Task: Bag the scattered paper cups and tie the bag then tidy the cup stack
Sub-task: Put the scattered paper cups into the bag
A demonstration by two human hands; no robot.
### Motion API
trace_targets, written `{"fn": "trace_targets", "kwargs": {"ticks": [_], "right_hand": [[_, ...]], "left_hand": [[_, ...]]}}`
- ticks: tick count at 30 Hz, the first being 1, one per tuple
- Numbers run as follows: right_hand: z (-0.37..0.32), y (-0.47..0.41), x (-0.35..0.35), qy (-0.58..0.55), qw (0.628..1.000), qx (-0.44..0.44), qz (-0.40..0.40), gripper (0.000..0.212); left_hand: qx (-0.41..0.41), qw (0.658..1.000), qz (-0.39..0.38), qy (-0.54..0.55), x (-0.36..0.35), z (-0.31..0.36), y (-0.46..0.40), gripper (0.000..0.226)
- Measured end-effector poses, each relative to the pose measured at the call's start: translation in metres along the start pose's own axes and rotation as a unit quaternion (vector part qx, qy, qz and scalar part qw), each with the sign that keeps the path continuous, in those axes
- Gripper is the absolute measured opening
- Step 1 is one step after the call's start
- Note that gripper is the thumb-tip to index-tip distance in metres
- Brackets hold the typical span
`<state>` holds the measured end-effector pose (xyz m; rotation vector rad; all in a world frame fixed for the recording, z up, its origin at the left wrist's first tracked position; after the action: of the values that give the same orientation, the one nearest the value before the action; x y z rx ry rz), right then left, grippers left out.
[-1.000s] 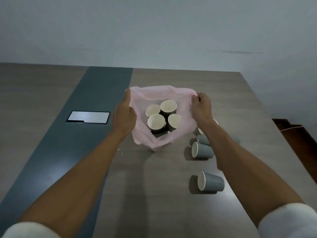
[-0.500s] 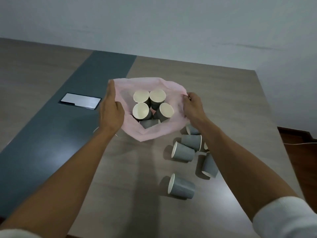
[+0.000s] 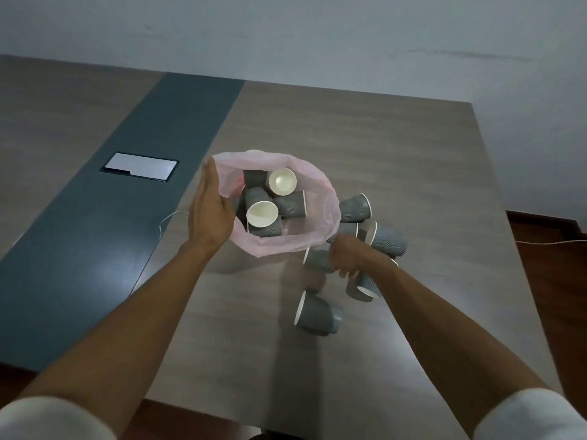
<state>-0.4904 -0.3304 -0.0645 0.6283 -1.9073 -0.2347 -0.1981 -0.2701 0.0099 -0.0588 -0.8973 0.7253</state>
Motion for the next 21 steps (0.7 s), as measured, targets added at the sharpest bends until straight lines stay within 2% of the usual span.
{"fn": "trace_targets", "kwargs": {"ticks": [1, 2, 3, 5, 6, 8, 11, 14, 17, 19, 21], "right_hand": [[0.000, 0.000, -0.007, 0.024, 0.998, 0.061, -0.002, 0.011], [-0.001, -0.001, -0.015, 0.051, 0.992, 0.114, 0.016, 0.017], [-0.004, -0.001, -0.020, 0.071, 0.984, 0.156, 0.040, 0.032], [-0.013, 0.002, -0.025, 0.102, 0.976, 0.186, 0.045, 0.057], [-0.016, 0.002, -0.027, 0.137, 0.973, 0.182, 0.040, 0.060], [-0.023, 0.000, -0.035, 0.204, 0.960, 0.184, 0.042, 0.054], [-0.032, 0.001, -0.041, 0.297, 0.924, 0.228, 0.076, 0.031], [-0.035, 0.008, -0.036, 0.317, 0.916, 0.236, 0.071, 0.031], [-0.045, 0.017, -0.009, 0.225, 0.944, 0.229, 0.075, 0.031], [-0.053, 0.021, 0.019, 0.077, 0.971, 0.207, 0.089, 0.020], [-0.063, 0.021, 0.043, -0.102, 0.967, 0.192, 0.131, 0.010]], "left_hand": [[0.017, 1.000, 0.010, 0.011, 0.001, 0.000, -0.003, 0.084], [0.031, 0.999, 0.019, 0.019, 0.003, -0.001, -0.006, 0.084], [0.037, 0.999, 0.026, 0.024, 0.004, 0.000, -0.008, 0.083], [0.034, 0.999, 0.033, 0.026, 0.004, 0.004, -0.012, 0.082], [0.035, 0.999, 0.033, 0.023, 0.004, 0.005, -0.013, 0.081], [0.041, 0.998, 0.034, 0.018, 0.002, 0.006, -0.015, 0.081], [0.036, 0.999, 0.024, 0.020, -0.001, 0.003, -0.014, 0.082], [0.018, 0.999, 0.002, 0.027, -0.004, -0.001, -0.006, 0.082], [0.011, 1.000, -0.013, 0.017, -0.003, -0.002, 0.003, 0.080], [0.001, 0.999, -0.020, 0.024, 0.001, -0.002, 0.007, 0.078], [-0.009, 0.999, -0.026, 0.040, 0.004, -0.002, 0.010, 0.075]]}}
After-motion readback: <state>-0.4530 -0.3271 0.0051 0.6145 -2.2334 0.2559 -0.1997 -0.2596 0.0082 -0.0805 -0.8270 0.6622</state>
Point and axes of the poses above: each hand's wrist, its own y-axis away from the middle knuckle, its own x-axis out of the back of the hand, z = x × y, the point moved 4 cm from there along -y, towards the middle knuckle, and after that the axes turned 12 degrees about z, right-handed, at the moved point
